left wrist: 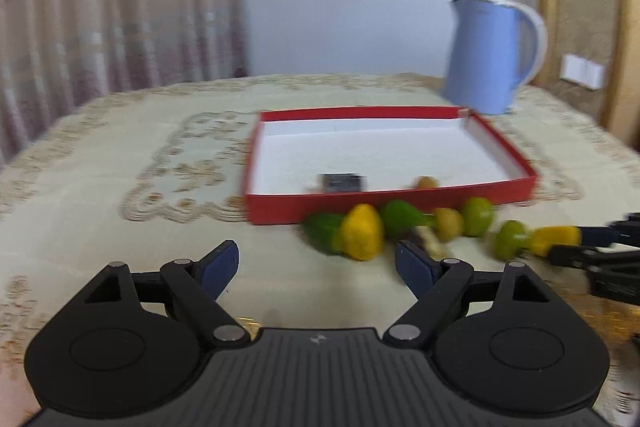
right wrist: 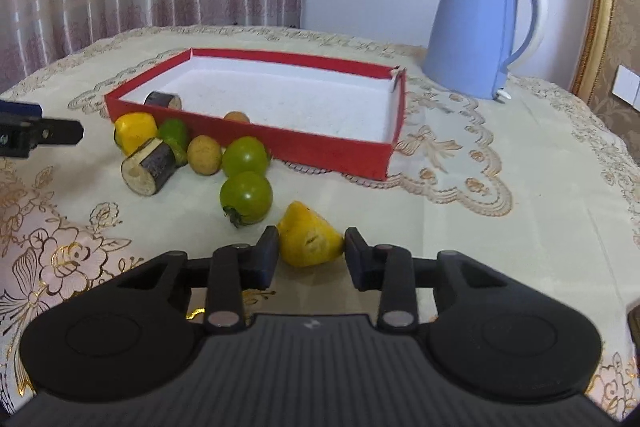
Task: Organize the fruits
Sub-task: 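Grasp the white-cut eggplant slice with the left gripper while the right holds the yellow fruit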
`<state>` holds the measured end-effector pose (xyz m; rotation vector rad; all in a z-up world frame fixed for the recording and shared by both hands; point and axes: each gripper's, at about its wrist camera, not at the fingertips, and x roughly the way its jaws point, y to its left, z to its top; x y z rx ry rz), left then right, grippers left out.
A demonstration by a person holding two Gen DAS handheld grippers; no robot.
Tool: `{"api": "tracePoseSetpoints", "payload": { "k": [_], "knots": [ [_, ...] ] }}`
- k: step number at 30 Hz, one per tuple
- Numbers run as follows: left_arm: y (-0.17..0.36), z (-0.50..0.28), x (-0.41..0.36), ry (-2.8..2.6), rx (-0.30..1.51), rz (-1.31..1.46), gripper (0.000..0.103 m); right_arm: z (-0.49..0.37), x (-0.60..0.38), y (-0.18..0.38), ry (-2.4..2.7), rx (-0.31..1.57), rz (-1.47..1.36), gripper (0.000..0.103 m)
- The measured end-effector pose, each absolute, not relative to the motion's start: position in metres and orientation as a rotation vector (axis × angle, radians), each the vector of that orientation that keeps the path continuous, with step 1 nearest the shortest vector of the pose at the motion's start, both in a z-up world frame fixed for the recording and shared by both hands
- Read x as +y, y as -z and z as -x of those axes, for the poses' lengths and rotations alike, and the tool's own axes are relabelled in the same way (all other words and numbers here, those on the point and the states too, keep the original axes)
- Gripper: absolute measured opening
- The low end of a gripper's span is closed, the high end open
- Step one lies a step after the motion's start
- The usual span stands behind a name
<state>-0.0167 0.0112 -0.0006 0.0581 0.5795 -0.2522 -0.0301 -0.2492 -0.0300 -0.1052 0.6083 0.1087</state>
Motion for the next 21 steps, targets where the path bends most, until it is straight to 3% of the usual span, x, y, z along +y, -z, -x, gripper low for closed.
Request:
{"api": "tracePoseSetpoints", "payload": {
  "k": [13, 18, 21],
  "knots": [
    [0.009, 0.017, -0.048, 0.413, 0.526, -0.152, 0.085, 0.032, -0.253, 0.029, -0.096, 0.59, 0.085, 0.034],
    [0.023, 0.002, -0.067, 0.392, 0.603, -0.171, 0.056, 0.032, -0.254, 0.03, -0.1, 0.584, 0.081, 0.034],
    [0.031, -0.005, -0.07, 0.365, 0.637, -0.16, 0.051, 0.032, -0.255, 0.031, -0.105, 0.583, 0.076, 0.034]
  ]
}}
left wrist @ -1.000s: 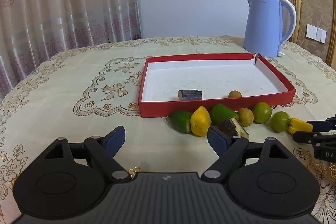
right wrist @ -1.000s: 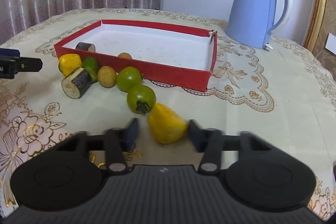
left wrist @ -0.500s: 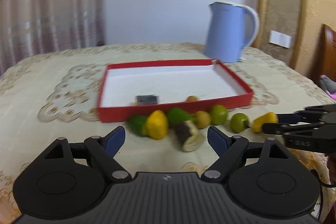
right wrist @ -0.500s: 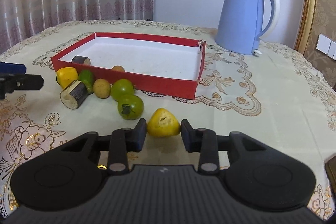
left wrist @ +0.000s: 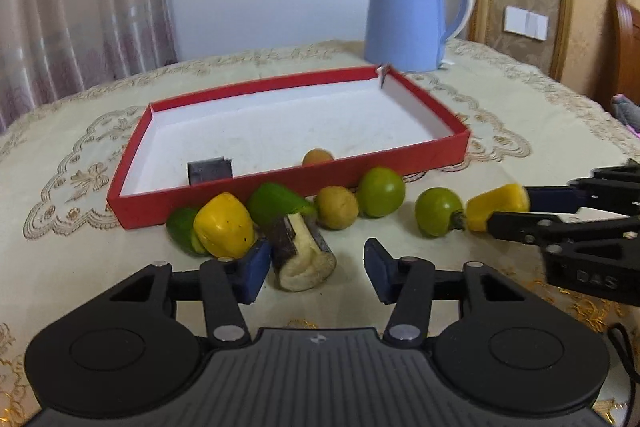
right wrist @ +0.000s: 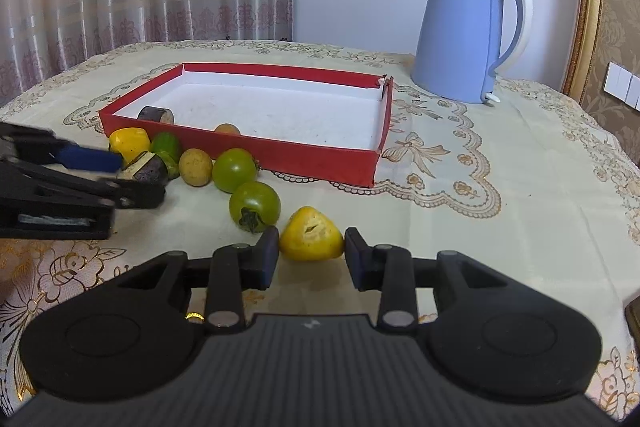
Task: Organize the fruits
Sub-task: 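Grasp the white-cut eggplant slice with the left gripper while the right holds the yellow fruit, then release the eggplant slice into the red box with left while right holds yellow fruit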
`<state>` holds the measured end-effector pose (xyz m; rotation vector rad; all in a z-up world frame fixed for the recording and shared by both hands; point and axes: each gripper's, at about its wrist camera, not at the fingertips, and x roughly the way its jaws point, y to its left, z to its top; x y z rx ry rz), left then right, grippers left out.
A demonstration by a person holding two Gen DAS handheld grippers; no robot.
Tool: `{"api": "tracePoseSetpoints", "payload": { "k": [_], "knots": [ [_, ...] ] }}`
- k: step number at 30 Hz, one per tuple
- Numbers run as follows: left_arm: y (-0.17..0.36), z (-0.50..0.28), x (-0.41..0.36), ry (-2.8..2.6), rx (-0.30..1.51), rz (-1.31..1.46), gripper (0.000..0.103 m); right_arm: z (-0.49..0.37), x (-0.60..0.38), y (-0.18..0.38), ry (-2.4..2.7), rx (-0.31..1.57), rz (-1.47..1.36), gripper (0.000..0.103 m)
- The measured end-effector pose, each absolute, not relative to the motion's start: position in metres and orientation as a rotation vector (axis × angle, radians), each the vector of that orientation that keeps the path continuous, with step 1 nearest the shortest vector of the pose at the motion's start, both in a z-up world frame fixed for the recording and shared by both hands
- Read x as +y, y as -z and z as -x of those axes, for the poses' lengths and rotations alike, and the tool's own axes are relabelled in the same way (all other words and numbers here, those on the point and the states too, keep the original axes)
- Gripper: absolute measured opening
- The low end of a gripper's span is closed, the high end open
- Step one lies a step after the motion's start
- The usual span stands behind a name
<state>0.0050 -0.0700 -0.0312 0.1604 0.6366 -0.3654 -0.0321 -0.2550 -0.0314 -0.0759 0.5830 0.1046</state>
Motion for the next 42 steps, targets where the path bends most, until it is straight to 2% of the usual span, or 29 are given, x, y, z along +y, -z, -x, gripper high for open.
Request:
{"api": "tracePoseSetpoints", "payload": {
  "k": [2, 4, 5, 14, 23, 24, 25, 28, 30, 31, 32, 33, 34, 36, 37, 41, 42],
  "knots": [
    [0.035, -0.009, -0.071, 0.348, 0.647, -0.161, 0.048, 0.033, -0.256, 0.032, -0.106, 0.583, 0.071, 0.034],
    [0.039, -0.016, -0.071, 0.314, 0.68, -0.154, 0.036, 0.033, -0.256, 0.032, -0.108, 0.582, 0.072, 0.034],
    [0.04, -0.018, -0.069, 0.313, 0.689, -0.137, 0.034, 0.034, -0.256, 0.032, -0.108, 0.581, 0.071, 0.034],
    [0.034, 0.002, -0.035, 0.378, 0.667, -0.038, 0.034, 0.04, -0.256, 0.026, -0.116, 0.543, 0.071, 0.034],
    [0.029, 0.008, -0.006, 0.263, 0.623, -0.096, 0.034, 0.04, -0.246, 0.018, -0.152, 0.512, 0.067, 0.033],
    [0.031, 0.004, -0.003, 0.254, 0.639, -0.087, 0.034, 0.039, -0.245, 0.018, -0.157, 0.513, 0.064, 0.032],
    [0.033, 0.0, 0.0, 0.245, 0.66, -0.072, 0.034, 0.038, -0.245, 0.018, -0.161, 0.514, 0.062, 0.022],
    [0.037, -0.003, 0.002, 0.249, 0.675, -0.055, 0.034, 0.035, -0.243, 0.019, -0.147, 0.524, 0.072, 0.023],
    [0.038, -0.002, -0.003, 0.247, 0.667, -0.081, 0.035, 0.033, -0.245, 0.021, -0.136, 0.533, 0.079, 0.026],
    [0.038, -0.002, -0.005, 0.247, 0.667, -0.091, 0.036, 0.033, -0.245, 0.024, -0.139, 0.551, 0.081, 0.044],
    [0.039, -0.002, -0.007, 0.25, 0.667, -0.095, 0.041, 0.032, -0.243, 0.027, -0.146, 0.571, 0.096, 0.075],
    [0.039, -0.001, -0.007, 0.257, 0.666, -0.095, 0.046, 0.034, -0.239, 0.031, -0.142, 0.568, 0.124, 0.086],
    [0.039, -0.001, -0.009, 0.261, 0.664, -0.095, 0.047, 0.036, -0.234, 0.034, -0.133, 0.558, 0.157, 0.088],
    [0.04, -0.002, -0.011, 0.255, 0.661, -0.104, 0.047, 0.033, -0.232, 0.036, -0.149, 0.579, 0.146, 0.077],
    [0.04, -0.002, -0.011, 0.252, 0.661, -0.104, 0.047, 0.029, -0.234, 0.036, -0.161, 0.593, 0.112, 0.062],
    [0.04, -0.004, -0.01, 0.258, 0.665, -0.097, 0.046, 0.021, -0.245, 0.038, -0.139, 0.611, 0.062, 0.062],
    [0.041, -0.004, -0.01, 0.255, 0.664, -0.099, 0.042, 0.019, -0.247, 0.041, -0.131, 0.62, 0.059, 0.062]
  ]
}}
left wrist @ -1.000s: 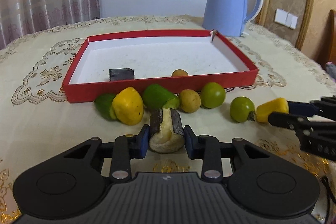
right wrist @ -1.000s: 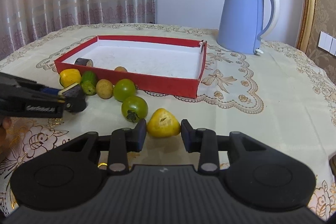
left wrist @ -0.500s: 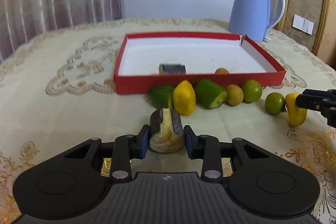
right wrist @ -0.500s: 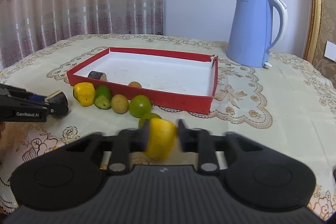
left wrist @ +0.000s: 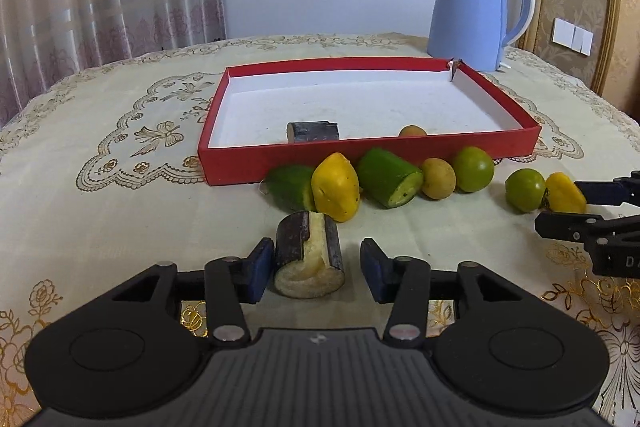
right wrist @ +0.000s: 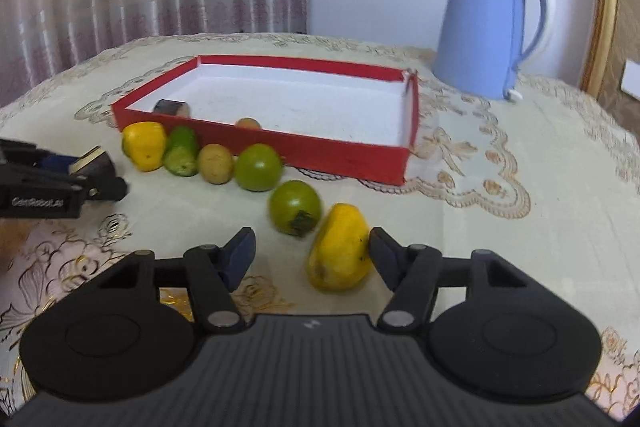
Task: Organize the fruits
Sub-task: 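Release the eggplant slice into the red box with left while right holds yellow fruit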
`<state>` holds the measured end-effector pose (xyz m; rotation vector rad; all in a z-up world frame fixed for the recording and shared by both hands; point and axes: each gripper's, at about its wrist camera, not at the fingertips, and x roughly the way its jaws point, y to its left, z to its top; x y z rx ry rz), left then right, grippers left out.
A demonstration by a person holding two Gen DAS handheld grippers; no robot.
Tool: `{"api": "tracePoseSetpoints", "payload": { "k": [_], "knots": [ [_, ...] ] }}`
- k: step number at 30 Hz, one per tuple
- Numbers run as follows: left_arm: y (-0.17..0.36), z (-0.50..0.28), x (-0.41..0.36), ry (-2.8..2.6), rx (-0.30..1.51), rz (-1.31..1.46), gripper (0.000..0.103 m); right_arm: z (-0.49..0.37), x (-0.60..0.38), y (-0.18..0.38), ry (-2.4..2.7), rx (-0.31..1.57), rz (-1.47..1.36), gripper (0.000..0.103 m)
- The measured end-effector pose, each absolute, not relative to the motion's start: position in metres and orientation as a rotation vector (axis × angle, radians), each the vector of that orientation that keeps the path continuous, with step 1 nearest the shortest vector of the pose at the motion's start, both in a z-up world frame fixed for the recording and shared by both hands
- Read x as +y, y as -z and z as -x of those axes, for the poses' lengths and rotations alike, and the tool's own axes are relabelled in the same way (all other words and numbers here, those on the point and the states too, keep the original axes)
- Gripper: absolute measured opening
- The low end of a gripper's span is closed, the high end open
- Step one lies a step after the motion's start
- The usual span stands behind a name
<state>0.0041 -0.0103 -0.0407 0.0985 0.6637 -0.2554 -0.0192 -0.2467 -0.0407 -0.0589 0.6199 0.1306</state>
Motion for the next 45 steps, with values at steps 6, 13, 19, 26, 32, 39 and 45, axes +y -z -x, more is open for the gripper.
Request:
{"api": "tracePoseSetpoints", "payload": {
  "k": [6, 13, 19, 26, 32, 39, 45],
  "knots": [
    [0.039, 0.002, -0.005, 0.273, 0.645, -0.093, 0.033, 0.019, -0.259, 0.043, -0.101, 0.621, 0.012, 0.031],
    [0.02, 0.017, -0.001, 0.304, 0.562, -0.107, 0.033, 0.027, -0.267, 0.04, -0.089, 0.595, 0.0, 0.03],
    [-0.014, 0.005, -0.01, 0.325, 0.49, -0.136, 0.032, 0.035, -0.275, 0.026, -0.093, 0.539, -0.028, 0.03],
    [-0.039, -0.062, -0.033, 0.33, 0.422, -0.15, 0.032, 0.04, -0.269, 0.019, -0.128, 0.504, -0.021, 0.03],
    [-0.027, -0.125, -0.044, 0.284, 0.55, -0.179, 0.024, 0.044, -0.268, 0.015, -0.144, 0.486, -0.026, 0.03],
    [-0.022, -0.051, 0.001, 0.491, 0.625, -0.124, 0.069, 0.044, -0.272, 0.012, -0.159, 0.465, -0.05, 0.03],
    [-0.008, 0.024, 0.005, 0.517, 0.517, -0.299, 0.083, 0.038, -0.265, 0.016, -0.178, 0.472, -0.058, 0.03]
  ]
}}
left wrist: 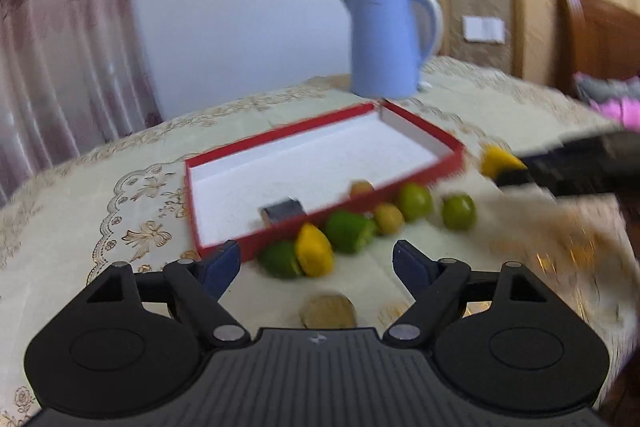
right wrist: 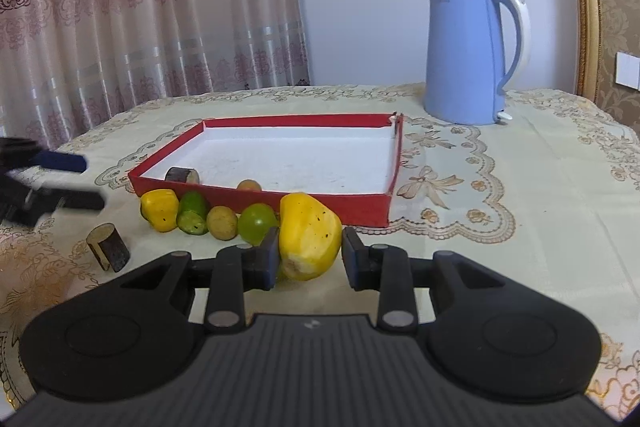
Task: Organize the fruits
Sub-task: 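Release the eggplant slice into the red box with left while right holds yellow fruit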
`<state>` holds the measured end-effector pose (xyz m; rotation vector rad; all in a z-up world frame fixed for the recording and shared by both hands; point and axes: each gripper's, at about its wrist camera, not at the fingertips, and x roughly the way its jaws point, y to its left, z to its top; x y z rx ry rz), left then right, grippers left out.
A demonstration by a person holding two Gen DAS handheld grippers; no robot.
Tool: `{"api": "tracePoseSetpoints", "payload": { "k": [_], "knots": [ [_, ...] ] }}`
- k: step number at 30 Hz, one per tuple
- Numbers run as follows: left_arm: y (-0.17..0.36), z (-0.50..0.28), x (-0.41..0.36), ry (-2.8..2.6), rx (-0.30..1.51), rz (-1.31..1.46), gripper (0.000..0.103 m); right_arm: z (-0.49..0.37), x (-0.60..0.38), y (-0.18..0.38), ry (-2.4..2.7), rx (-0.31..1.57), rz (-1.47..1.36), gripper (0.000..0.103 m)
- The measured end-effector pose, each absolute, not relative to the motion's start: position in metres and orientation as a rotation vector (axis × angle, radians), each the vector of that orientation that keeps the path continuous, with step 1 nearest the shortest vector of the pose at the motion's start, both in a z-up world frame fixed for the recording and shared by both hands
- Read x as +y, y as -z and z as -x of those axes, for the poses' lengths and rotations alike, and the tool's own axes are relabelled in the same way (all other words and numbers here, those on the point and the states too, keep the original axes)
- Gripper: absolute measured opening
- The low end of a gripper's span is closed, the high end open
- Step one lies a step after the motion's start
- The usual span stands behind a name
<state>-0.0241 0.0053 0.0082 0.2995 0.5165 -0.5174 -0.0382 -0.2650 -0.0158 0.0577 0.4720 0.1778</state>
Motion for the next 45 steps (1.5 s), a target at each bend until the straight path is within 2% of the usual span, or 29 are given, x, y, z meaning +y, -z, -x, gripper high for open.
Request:
{"api": "tracePoseSetpoints", "payload": {
  "k": [2, 3, 4, 5, 6, 13, 16, 20, 26, 28, 29, 36, 41, 45],
  "knots": [
    [0.003, 0.03, -0.004, 0.517, 0.529, -0.344, 0.08, 0.038, -0.262, 0.016, -0.179, 0.475, -0.057, 0.03],
    [0.009, 0.03, -0.007, 0.497, 0.536, -0.367, 0.062, 0.039, -0.261, 0.016, -0.181, 0.475, -0.055, 0.03],
    [0.016, 0.028, -0.012, 0.487, 0.556, -0.392, 0.049, 0.04, -0.26, 0.015, -0.18, 0.474, -0.052, 0.03],
    [0.022, 0.024, -0.013, 0.471, 0.579, -0.399, 0.041, 0.042, -0.26, 0.015, -0.179, 0.473, -0.05, 0.03],
    [0.025, 0.023, -0.014, 0.432, 0.561, -0.411, 0.038, 0.042, -0.26, 0.014, -0.177, 0.473, -0.049, 0.03],
    [0.026, 0.019, -0.008, 0.402, 0.561, -0.36, 0.037, 0.045, -0.259, 0.013, -0.174, 0.474, -0.047, 0.03],
    [0.026, 0.015, -0.006, 0.389, 0.572, -0.316, 0.04, 0.044, -0.258, 0.014, -0.181, 0.478, -0.043, 0.03],
    [0.03, 0.014, -0.007, 0.379, 0.587, -0.31, 0.053, 0.046, -0.257, 0.013, -0.183, 0.478, -0.041, 0.03],
    [0.038, 0.014, -0.013, 0.341, 0.588, -0.361, 0.053, 0.045, -0.258, 0.014, -0.178, 0.479, -0.042, 0.03],
    [0.042, 0.011, -0.012, 0.33, 0.604, -0.368, 0.046, 0.046, -0.259, 0.014, -0.18, 0.478, -0.047, 0.03],
    [0.042, 0.011, -0.01, 0.342, 0.614, -0.351, 0.032, 0.046, -0.26, 0.014, -0.178, 0.477, -0.048, 0.03],
    [0.034, 0.006, 0.003, 0.316, 0.63, -0.262, 0.032, 0.046, -0.263, 0.014, -0.177, 0.476, -0.051, 0.03],
    [0.004, -0.005, 0.005, 0.346, 0.568, -0.203, 0.032, 0.045, -0.266, 0.014, -0.173, 0.467, -0.058, 0.03],
    [-0.023, -0.047, -0.013, 0.371, 0.51, -0.182, 0.032, 0.045, -0.269, 0.015, -0.171, 0.465, -0.068, 0.03]
  ]
}}
